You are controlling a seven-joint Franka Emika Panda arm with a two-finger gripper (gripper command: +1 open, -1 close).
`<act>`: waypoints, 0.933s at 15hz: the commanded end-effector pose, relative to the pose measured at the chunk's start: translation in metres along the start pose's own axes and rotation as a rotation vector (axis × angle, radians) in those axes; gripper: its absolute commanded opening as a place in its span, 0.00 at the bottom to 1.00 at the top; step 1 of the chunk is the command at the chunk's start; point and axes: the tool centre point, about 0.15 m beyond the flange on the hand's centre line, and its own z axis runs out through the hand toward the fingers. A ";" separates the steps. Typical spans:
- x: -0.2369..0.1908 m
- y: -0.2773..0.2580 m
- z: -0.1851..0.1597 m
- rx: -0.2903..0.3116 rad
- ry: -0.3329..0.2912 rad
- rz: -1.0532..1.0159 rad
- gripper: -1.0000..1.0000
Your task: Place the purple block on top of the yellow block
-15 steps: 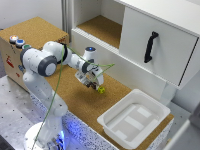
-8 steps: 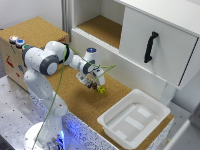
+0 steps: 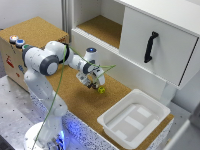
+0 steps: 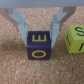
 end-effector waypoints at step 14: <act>0.034 0.090 -0.047 -0.044 0.028 -0.017 0.00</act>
